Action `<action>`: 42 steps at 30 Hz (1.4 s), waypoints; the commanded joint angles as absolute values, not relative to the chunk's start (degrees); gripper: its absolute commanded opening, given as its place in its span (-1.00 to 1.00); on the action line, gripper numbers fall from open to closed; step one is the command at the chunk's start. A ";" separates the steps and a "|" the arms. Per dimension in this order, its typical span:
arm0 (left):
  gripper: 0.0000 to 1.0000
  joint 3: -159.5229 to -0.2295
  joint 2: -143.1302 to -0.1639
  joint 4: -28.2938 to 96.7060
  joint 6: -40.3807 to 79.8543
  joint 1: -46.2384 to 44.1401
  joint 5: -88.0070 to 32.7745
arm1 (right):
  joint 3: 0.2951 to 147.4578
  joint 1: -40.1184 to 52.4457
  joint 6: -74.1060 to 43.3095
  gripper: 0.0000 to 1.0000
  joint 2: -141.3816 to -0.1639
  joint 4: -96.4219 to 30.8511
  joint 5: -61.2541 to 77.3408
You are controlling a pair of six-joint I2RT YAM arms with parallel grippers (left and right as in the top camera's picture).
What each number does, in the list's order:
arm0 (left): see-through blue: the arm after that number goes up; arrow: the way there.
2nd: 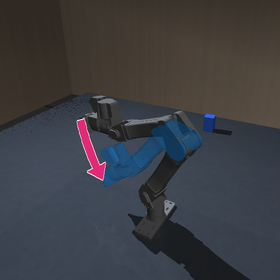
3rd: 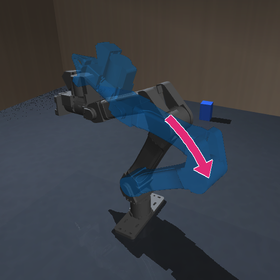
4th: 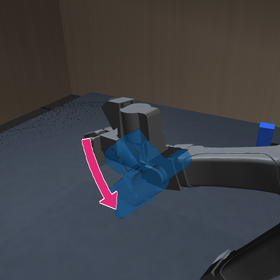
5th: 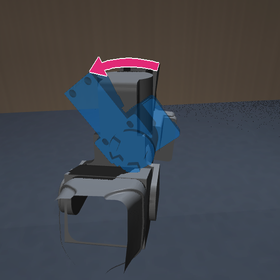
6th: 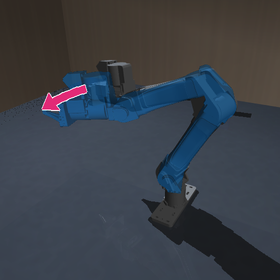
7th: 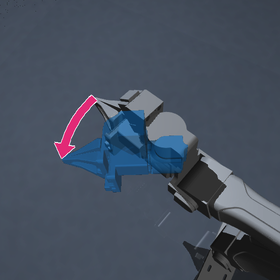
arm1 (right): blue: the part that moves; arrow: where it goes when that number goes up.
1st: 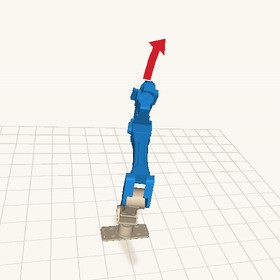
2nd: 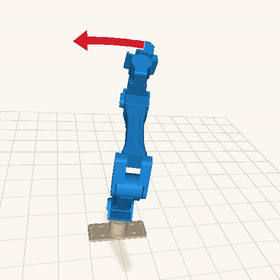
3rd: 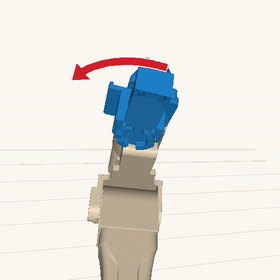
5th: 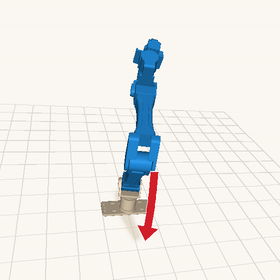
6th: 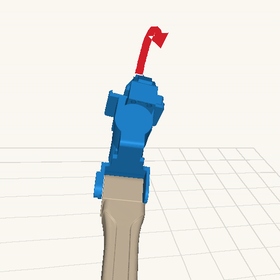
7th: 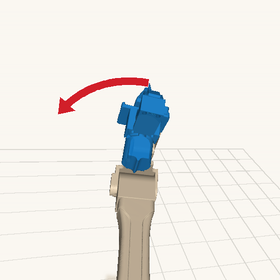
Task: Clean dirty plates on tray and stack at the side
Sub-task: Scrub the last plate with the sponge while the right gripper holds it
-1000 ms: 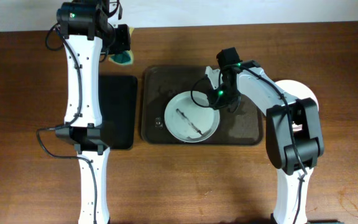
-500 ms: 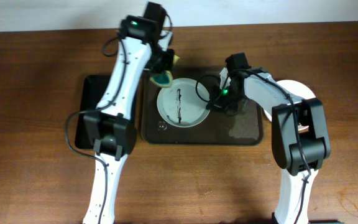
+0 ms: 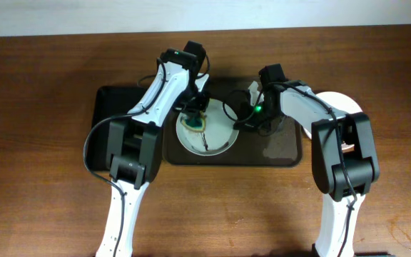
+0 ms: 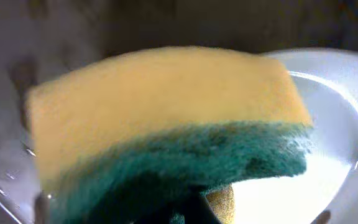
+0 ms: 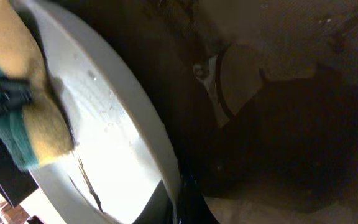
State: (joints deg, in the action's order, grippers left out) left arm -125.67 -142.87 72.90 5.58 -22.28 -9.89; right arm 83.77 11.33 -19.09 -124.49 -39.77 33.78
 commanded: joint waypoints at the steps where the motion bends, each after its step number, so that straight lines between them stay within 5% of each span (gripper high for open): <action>1: -1.00 -119.70 -143.90 76.42 -1.13 -26.44 -16.36 | 81.91 11.97 -19.77 -0.92 -127.00 -39.59 31.51; 6: -1.00 -119.13 -143.87 80.95 -20.78 -30.48 -28.75 | 81.91 11.97 -19.75 -0.92 -127.00 -39.59 31.51; 9: -1.00 -119.13 -143.90 79.48 -18.41 -31.57 -30.11 | 81.91 11.97 -19.75 -0.92 -127.00 -39.59 31.51; 17: -1.00 -120.57 -143.87 69.65 13.47 -25.23 -4.49 | 81.91 11.97 -19.75 -0.92 -127.00 -39.62 31.51; 25: -1.00 -124.81 -143.87 61.04 23.97 -23.73 22.33 | 81.91 11.97 -19.75 -0.92 -127.00 -39.59 31.48; 28: -1.00 -124.81 -143.87 61.91 17.61 -23.83 14.09 | 81.91 11.97 -19.75 -0.92 -127.00 -39.59 31.48; 34: -1.00 -124.81 -143.87 73.21 -14.79 -23.88 -29.36 | 81.91 11.97 -19.75 -0.92 -127.00 -39.59 31.48; 39: -1.00 -124.81 -143.87 75.26 -18.50 -23.94 -30.65 | 81.91 11.97 -19.75 -0.92 -127.00 -39.59 31.51; 42: -1.00 -124.81 -143.87 69.30 -6.57 -23.94 -20.69 | 81.91 11.97 -19.75 -0.92 -127.00 -39.59 31.51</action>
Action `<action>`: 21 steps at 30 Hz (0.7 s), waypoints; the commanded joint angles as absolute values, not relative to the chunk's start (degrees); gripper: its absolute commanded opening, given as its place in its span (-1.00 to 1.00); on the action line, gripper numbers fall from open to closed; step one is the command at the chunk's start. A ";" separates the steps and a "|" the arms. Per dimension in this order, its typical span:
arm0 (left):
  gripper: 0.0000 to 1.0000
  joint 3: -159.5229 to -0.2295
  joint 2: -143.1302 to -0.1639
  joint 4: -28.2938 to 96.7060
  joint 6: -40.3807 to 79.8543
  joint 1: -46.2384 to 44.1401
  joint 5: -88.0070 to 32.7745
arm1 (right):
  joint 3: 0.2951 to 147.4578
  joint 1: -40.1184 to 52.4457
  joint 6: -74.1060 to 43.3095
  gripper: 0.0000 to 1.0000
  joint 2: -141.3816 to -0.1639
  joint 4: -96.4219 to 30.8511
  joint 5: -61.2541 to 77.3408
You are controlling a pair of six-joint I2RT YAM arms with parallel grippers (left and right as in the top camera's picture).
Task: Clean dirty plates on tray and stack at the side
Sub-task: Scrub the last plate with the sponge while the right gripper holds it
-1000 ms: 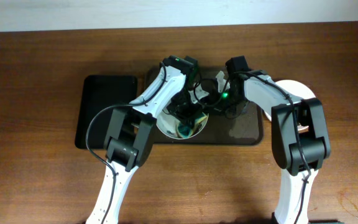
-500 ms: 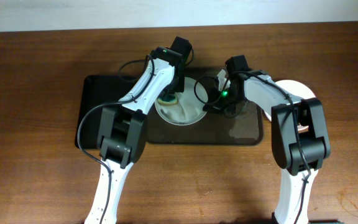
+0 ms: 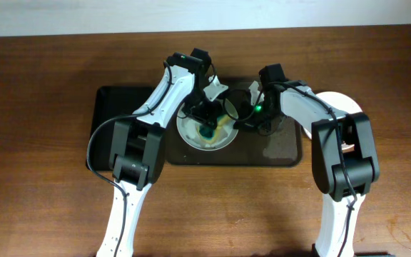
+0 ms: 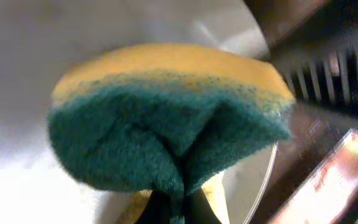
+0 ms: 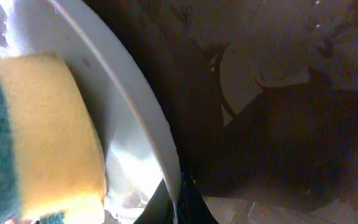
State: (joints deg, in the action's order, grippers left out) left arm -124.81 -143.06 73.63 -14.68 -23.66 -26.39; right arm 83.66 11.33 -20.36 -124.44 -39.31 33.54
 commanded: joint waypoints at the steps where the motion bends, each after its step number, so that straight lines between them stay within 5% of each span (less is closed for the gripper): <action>1: -1.00 -124.81 -143.87 67.59 -1.69 -23.94 -14.68 | 81.91 11.97 -19.75 -0.92 -127.00 -39.59 31.51; 6: -1.00 -124.81 -143.87 60.12 19.00 -23.83 18.06 | 81.91 11.97 -19.75 -0.92 -127.00 -39.62 31.48; 11: -1.00 -124.81 -143.87 67.35 23.24 -23.86 24.08 | 81.91 11.97 -19.75 -0.92 -127.00 -39.59 31.48; 18: -1.00 -124.81 -143.87 79.05 -16.36 -23.83 -22.04 | 81.91 11.97 -19.75 -0.92 -127.00 -39.59 31.48; 21: -1.00 -124.81 -143.87 79.26 -20.27 -23.88 -25.74 | 81.91 11.97 -19.75 -0.92 -127.00 -39.59 31.48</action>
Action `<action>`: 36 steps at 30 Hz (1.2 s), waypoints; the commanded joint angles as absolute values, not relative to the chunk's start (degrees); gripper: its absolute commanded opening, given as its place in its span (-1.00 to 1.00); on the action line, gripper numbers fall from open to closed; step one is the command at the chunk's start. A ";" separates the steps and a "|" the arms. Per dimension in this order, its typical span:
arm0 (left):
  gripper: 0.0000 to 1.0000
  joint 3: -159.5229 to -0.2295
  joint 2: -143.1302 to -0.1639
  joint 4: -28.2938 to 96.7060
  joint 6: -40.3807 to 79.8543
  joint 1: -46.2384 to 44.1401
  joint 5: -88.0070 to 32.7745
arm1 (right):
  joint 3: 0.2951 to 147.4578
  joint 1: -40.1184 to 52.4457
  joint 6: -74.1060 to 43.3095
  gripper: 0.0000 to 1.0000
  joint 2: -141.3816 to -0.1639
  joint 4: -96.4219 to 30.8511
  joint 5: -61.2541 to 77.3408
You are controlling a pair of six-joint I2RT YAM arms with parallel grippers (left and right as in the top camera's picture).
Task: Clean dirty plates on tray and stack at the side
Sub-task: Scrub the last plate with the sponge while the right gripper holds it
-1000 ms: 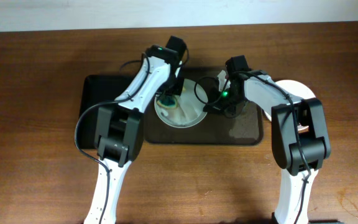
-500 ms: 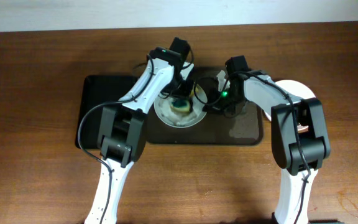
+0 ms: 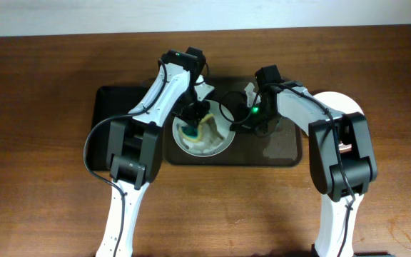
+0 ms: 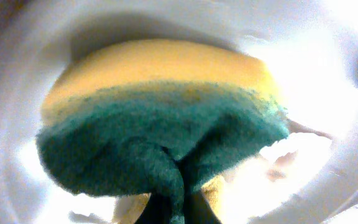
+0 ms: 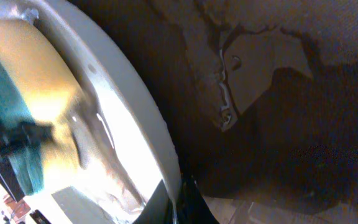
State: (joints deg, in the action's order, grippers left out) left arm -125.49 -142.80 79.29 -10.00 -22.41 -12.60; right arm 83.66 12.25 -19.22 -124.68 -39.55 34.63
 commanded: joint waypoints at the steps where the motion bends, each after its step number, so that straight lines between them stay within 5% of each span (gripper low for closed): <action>1: -1.00 -124.81 -143.87 78.39 -20.23 -23.88 -25.74 | 81.91 11.97 -19.75 -0.92 -127.00 -39.59 31.48; 4: -1.00 -124.81 -143.87 73.65 -14.92 -23.83 -22.81 | 81.91 11.97 -19.75 -0.92 -127.00 -39.59 31.48; 8: -1.00 -124.81 -143.87 64.79 1.43 -23.83 -3.81 | 81.91 11.97 -19.75 -0.92 -127.00 -39.59 31.48; 17: -1.00 -119.81 -143.90 59.59 11.33 -23.83 10.85 | 81.91 11.97 -19.75 -0.92 -127.00 -39.59 31.48; 36: -1.00 -101.49 -143.90 52.29 11.33 -23.83 14.39 | 81.91 11.97 -19.75 -0.92 -127.00 -39.57 31.46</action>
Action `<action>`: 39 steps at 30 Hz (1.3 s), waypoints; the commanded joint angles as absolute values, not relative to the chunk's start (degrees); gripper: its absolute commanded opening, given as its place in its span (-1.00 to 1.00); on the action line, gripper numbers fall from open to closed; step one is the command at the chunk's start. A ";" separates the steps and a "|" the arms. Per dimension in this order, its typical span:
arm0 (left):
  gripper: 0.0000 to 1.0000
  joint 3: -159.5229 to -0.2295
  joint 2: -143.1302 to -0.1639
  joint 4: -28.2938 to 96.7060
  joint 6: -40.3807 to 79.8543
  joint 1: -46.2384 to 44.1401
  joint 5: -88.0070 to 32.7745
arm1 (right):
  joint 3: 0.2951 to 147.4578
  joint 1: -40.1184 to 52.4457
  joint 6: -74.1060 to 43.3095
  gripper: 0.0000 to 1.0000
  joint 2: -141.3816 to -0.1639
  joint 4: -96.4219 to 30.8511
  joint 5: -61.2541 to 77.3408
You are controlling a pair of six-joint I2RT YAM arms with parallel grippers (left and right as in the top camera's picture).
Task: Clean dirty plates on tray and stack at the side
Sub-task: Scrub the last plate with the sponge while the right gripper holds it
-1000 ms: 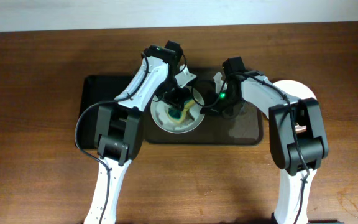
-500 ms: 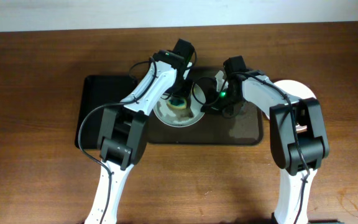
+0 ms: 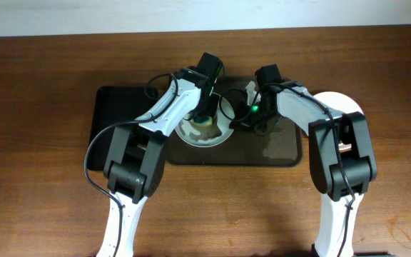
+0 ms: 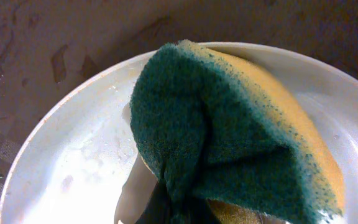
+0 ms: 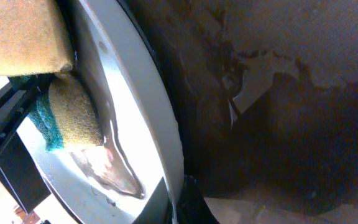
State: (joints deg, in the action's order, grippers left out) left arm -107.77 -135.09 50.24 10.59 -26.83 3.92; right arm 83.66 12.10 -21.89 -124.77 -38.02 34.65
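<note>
A white plate (image 3: 191, 135) lies on the dark tray (image 3: 280, 150) at its middle. My left gripper (image 3: 205, 114) is shut on a yellow and green sponge (image 4: 229, 149), which presses on the plate's (image 4: 73, 162) far part. The sponge (image 5: 73, 112) also shows in the right wrist view. My right gripper (image 3: 240, 123) is shut on the plate's right rim (image 5: 163, 137). Wet smears lie on the plate's face (image 5: 114, 168).
A clean white plate (image 3: 341, 107) sits on the wooden table to the right of the tray. The tray's (image 3: 116, 114) left half is bare. Wet patches mark the tray mat (image 5: 272, 68) near my right gripper.
My left gripper with the sponge has moved from the plate's left middle to its far right part, and the wrist has turned. The right gripper still holds the rim.
The sponge was at the plate's upper left, with a dark streak on the plate. Then it was at the plate's middle, then at its left middle, and now at the far side. The streak no longer shows. My right gripper has held the rim throughout.
</note>
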 commanded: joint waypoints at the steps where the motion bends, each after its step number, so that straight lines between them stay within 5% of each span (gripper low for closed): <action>1: -1.00 -101.45 -143.90 52.10 11.33 -23.83 14.37 | 81.91 11.97 -19.75 -0.92 -127.00 -39.57 31.48; 39: -1.00 -58.30 -143.90 9.30 20.16 -23.90 12.86 | 81.91 11.97 -19.94 -0.92 -127.00 -38.70 32.38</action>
State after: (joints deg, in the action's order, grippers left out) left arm -74.30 -124.73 3.38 18.26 -26.85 5.96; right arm 83.79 12.08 -22.74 -124.88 -36.25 34.35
